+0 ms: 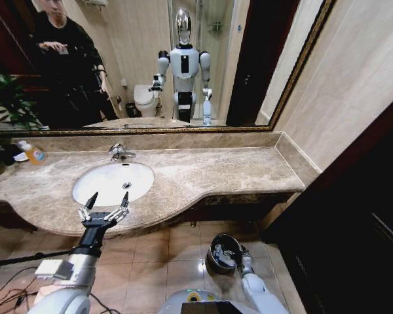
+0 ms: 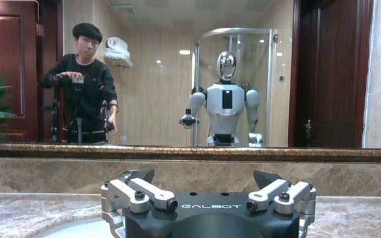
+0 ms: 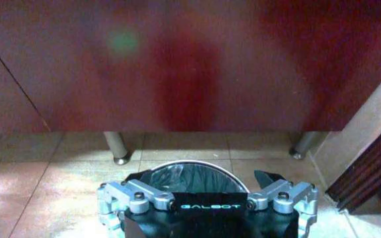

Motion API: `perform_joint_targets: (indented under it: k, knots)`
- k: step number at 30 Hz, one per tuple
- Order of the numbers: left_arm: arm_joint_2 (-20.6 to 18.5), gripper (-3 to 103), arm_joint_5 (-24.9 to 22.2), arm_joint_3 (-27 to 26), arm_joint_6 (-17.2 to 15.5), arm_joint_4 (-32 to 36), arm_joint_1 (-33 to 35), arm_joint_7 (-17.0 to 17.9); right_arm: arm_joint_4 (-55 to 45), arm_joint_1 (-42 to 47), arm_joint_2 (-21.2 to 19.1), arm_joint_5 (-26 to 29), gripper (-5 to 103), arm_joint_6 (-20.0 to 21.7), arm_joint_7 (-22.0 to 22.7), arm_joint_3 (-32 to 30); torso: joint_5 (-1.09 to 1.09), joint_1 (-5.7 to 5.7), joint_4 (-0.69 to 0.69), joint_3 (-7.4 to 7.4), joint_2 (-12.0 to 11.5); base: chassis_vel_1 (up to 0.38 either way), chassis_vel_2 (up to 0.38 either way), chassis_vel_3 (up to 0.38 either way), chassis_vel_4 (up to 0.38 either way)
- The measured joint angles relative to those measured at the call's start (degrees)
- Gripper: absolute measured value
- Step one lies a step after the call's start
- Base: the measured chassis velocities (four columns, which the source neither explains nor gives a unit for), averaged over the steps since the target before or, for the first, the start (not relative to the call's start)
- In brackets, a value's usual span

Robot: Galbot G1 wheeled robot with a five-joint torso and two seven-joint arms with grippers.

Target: Pick up the trash from the sink and place it in the trash bin.

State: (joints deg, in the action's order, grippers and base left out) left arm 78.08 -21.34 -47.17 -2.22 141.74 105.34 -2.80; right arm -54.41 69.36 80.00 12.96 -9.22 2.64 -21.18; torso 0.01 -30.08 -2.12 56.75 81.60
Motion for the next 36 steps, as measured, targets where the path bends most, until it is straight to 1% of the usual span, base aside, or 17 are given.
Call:
perform_joint_targets:
  k: [2, 3, 5, 7, 10, 21, 25, 26, 28, 29, 30, 32, 33, 36]
  knots:
    - [0.0, 100, 0.0, 0.0, 0.0, 0.0, 0.0, 0.0, -1.9, 2.7, 0.1, 0.7, 100, -0.3, 1.0, -1.7, 0.0, 0.0, 0.01, 0.0, 0.0, 0.0, 0.0, 0.0, 0.0]
    - [0.0, 100, 0.0, 0.0, 0.0, 0.0, 0.0, 0.0, -1.9, 2.7, 0.1, 0.7, 100, -0.3, 1.0, -1.7, 0.0, 0.0, 0.01, 0.0, 0.0, 0.0, 0.0, 0.0, 0.0]
    - [0.0, 100, 0.0, 0.0, 0.0, 0.0, 0.0, 0.0, -3.1, 4.3, 0.3, 0.8, 100, -0.6, 1.3, -3.2, -0.03, 0.01, 0.04, 0.0, 0.0, 0.0, 0.0, 0.0, 0.0]
    - [0.0, 100, 0.0, 0.0, 0.0, 0.0, 0.0, 0.0, -3.5, 4.7, 0.3, 0.8, 100, -0.7, 1.3, -3.5, 0.0, 0.01, 0.02, 0.0, 0.0, 0.0, 0.0, 0.0, 0.0]
    - [0.0, 100, 0.0, 0.0, 0.0, 0.0, 0.0, 0.0, -3.7, 4.7, 0.3, 0.8, 100, -0.8, 1.3, -3.5, -0.02, 0.0, 0.01, 0.0, 0.0, 0.0, 0.0, 0.0, 0.0]
    - [0.0, 100, 0.0, 0.0, 0.0, 0.0, 0.0, 0.0, -6.4, 7.4, 0.1, 1.2, 100, -1.3, 1.3, -4.5, -0.01, -0.01, 0.01, 0.0, 0.0, 0.0, 0.0, 0.0, 0.0]
    - [0.0, 100, 0.0, 0.0, 0.0, 0.0, 0.0, 0.0, -11.9, 10.2, -0.6, 3.2, 100, -0.6, 1.3, -5.0, -0.01, -0.01, 0.01, 0.0, 0.0, 0.0, 0.0, 0.0, 0.0]
    - [0.0, 100, 0.0, 0.0, 0.0, 0.0, 0.0, 0.0, -11.9, 10.2, -0.6, 3.2, 100, -0.6, 1.3, -5.0, -0.01, -0.01, 0.01, 0.0, 0.0, 0.0, 0.0, 0.0, 0.0]
    - [0.0, 100, 0.0, 0.0, 0.0, 0.0, 0.0, 0.0, -16.3, 12.1, -0.7, 3.5, 100, 0.0, 0.9, -6.1, -0.01, 0.0, 0.01, 0.0, 0.0, 0.0, 0.0, 0.0, 0.0]
    - [0.0, 100, 0.0, 0.0, 0.0, 0.0, 0.0, 0.0, -16.3, 12.1, -0.7, 3.5, 100, 0.0, 0.9, -6.1, -0.01, 0.0, 0.01, 0.0, 0.0, 0.0, 0.0, 0.0, 0.0]
    - [0.0, 100, 0.0, 0.0, 0.0, 0.0, 0.0, 0.0, -18.5, 13.0, -0.6, 3.5, 100, 0.1, 0.7, -6.9, -0.01, 0.0, 0.02, 0.0, 0.0, 0.0, 0.0, 0.0, 0.0]
    - [0.0, 100, 0.0, 0.0, 0.0, 0.0, 0.0, 0.0, -22.1, 14.4, -0.4, 2.6, 100, 0.2, 0.5, -8.1, 0.0, 0.0, 0.01, 0.0, 0.0, 0.0, 0.0, 0.0, 0.0]
    - [0.0, 100, 0.0, 0.0, 0.0, 0.0, 0.0, 0.0, -22.1, 14.4, -0.4, 2.6, 100, 0.2, 0.5, -8.1, 0.0, 0.0, 0.01, 0.0, 0.0, 0.0, 0.0, 0.0, 0.0]
    - [0.0, 100, 0.0, 0.0, 0.0, 0.0, 0.0, 0.0, -28.1, 17.6, 0.5, 0.1, 100, 0.2, -0.5, -11.0, 0.0, -0.01, 0.02, 0.0, 0.0, 0.0, 0.0, 0.0, 0.0]
